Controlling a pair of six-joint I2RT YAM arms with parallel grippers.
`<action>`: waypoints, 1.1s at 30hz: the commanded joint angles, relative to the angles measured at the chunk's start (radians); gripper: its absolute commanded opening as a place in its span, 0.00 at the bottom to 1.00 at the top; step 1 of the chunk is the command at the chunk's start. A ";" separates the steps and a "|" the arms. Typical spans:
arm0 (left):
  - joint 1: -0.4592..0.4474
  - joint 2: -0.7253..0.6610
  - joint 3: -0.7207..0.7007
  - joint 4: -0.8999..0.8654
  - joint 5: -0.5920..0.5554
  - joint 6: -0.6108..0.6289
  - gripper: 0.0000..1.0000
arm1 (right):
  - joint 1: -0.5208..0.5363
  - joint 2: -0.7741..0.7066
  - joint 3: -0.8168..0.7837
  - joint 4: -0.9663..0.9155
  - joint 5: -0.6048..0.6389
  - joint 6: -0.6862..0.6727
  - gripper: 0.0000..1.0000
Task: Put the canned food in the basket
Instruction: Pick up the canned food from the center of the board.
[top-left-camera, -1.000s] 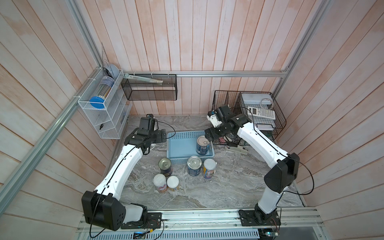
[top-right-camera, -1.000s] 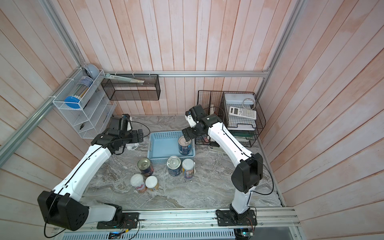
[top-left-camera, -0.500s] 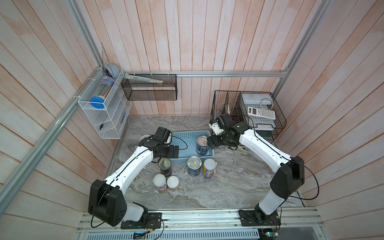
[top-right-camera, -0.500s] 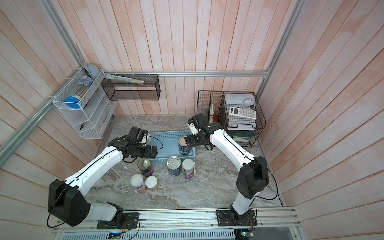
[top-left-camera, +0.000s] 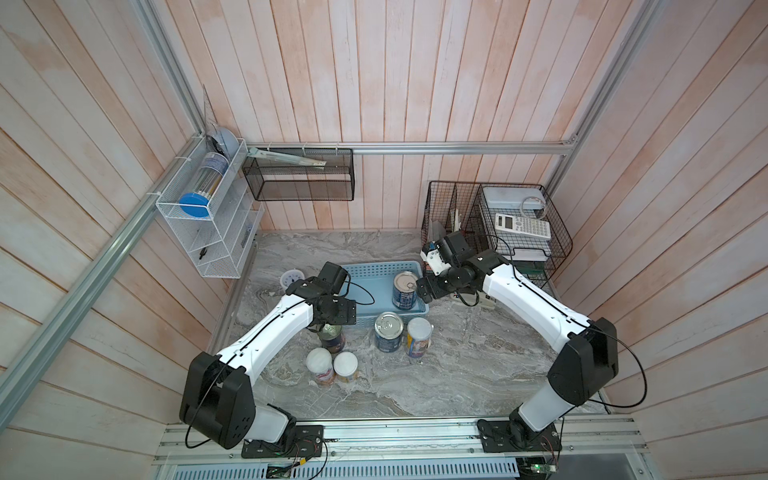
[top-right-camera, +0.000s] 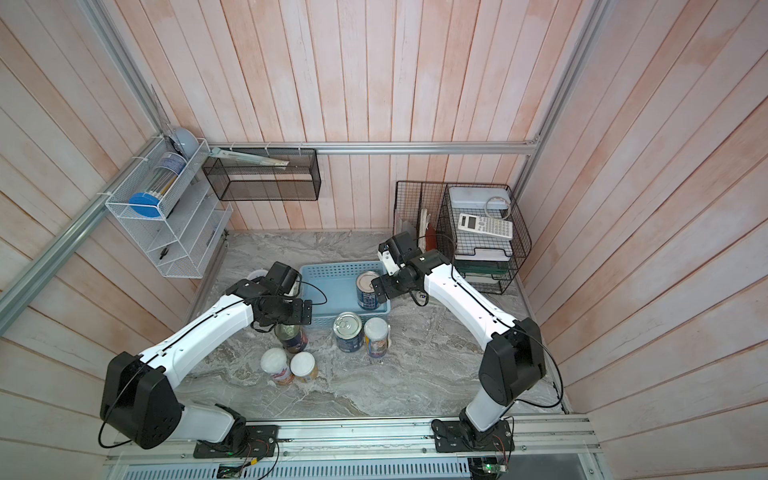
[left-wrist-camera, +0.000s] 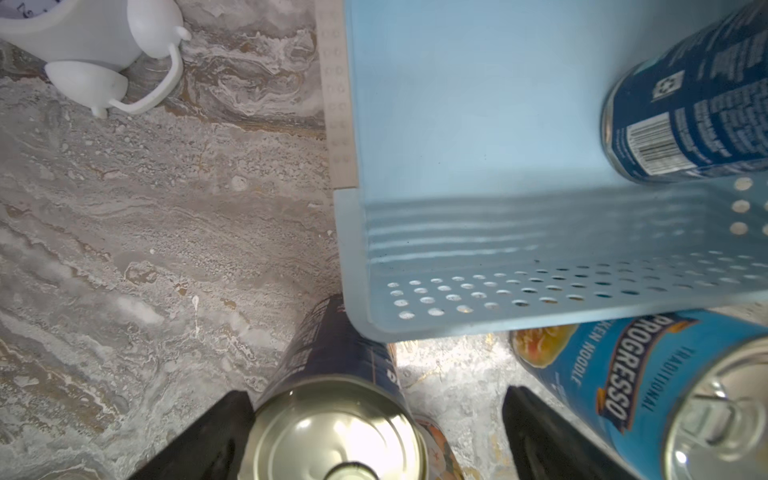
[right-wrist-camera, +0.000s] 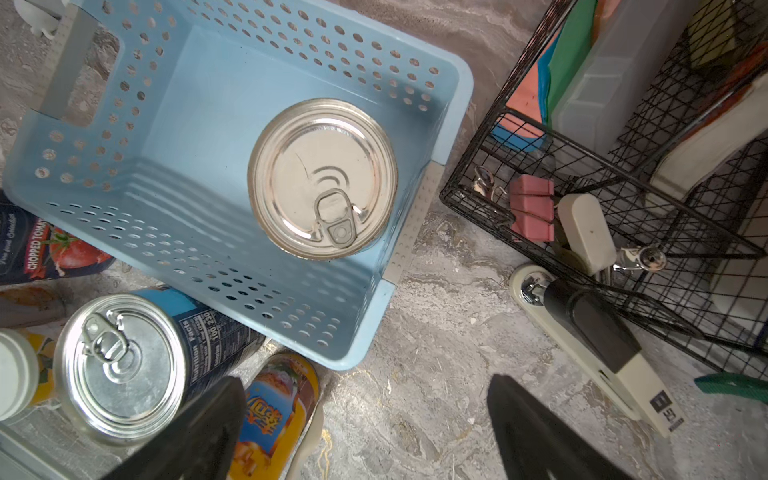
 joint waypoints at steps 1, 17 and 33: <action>0.004 -0.004 -0.065 -0.026 0.013 -0.046 1.00 | -0.004 -0.011 0.005 0.008 -0.013 0.007 0.98; 0.007 -0.089 -0.010 -0.097 -0.033 -0.091 1.00 | -0.002 -0.010 -0.012 0.025 -0.021 0.008 0.98; 0.007 -0.051 -0.115 -0.030 0.007 -0.098 1.00 | -0.003 0.007 -0.024 0.043 -0.035 -0.002 0.98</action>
